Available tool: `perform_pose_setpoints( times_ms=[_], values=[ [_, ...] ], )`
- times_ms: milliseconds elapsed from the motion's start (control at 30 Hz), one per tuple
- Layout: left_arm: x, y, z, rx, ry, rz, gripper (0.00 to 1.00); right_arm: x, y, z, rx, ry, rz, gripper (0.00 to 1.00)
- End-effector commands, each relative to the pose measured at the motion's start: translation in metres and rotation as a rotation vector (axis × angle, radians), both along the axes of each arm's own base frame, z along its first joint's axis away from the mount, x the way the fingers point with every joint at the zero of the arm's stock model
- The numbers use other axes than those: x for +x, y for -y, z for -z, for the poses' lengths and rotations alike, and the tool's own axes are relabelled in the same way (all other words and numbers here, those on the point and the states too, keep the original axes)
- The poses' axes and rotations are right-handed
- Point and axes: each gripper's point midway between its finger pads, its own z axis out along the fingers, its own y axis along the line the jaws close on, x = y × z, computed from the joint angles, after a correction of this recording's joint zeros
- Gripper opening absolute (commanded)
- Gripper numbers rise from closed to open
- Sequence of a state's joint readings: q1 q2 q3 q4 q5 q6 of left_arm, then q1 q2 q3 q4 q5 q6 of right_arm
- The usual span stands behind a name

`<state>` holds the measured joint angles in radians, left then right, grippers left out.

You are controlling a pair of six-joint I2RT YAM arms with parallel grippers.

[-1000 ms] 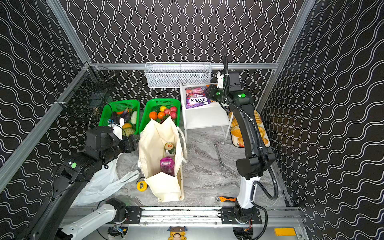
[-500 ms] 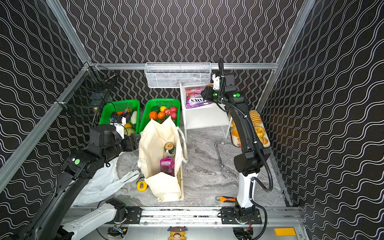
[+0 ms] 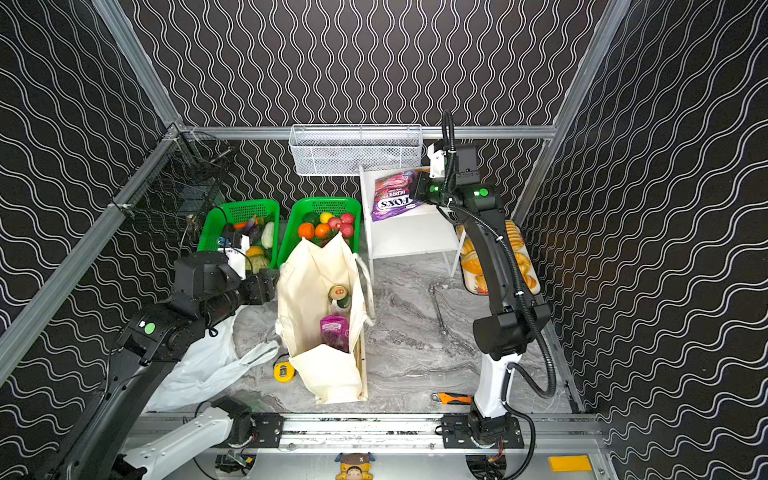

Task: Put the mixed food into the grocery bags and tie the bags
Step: 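Grasp the purple Fox's berries candy bag and pull it off the shelf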

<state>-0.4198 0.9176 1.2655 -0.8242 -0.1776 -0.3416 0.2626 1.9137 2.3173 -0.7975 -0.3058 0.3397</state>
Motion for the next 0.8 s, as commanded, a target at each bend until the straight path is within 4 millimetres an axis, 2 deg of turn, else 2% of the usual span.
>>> perform_pose_setpoints(
  times_ms=[0, 167, 333, 500, 633, 767],
  values=[
    [0.0, 0.001, -0.003, -0.023, 0.015, -0.004, 0.71, -0.012, -0.005, -0.041, 0.054, 0.115, -0.04, 0.0],
    [-0.002, -0.001, -0.003, -0.028, 0.016, -0.007, 0.72, -0.035, -0.005, -0.079, 0.114, 0.187, -0.064, 0.0],
    [-0.006, 0.0, -0.005, -0.04, 0.026, 0.002, 0.73, -0.065, 0.004, -0.108, 0.154, 0.263, -0.049, 0.0],
    [-0.008, -0.001, -0.006, -0.053, 0.038, 0.0, 0.73, -0.109, 0.002, -0.131, 0.238, 0.312, -0.127, 0.0],
    [-0.009, 0.001, -0.005, -0.066, 0.03, 0.005, 0.73, -0.149, -0.009, -0.139, 0.294, 0.321, -0.213, 0.0],
    [-0.01, 0.003, -0.003, -0.083, 0.023, 0.008, 0.74, -0.187, -0.032, -0.123, 0.305, 0.286, -0.293, 0.0]
  ],
)
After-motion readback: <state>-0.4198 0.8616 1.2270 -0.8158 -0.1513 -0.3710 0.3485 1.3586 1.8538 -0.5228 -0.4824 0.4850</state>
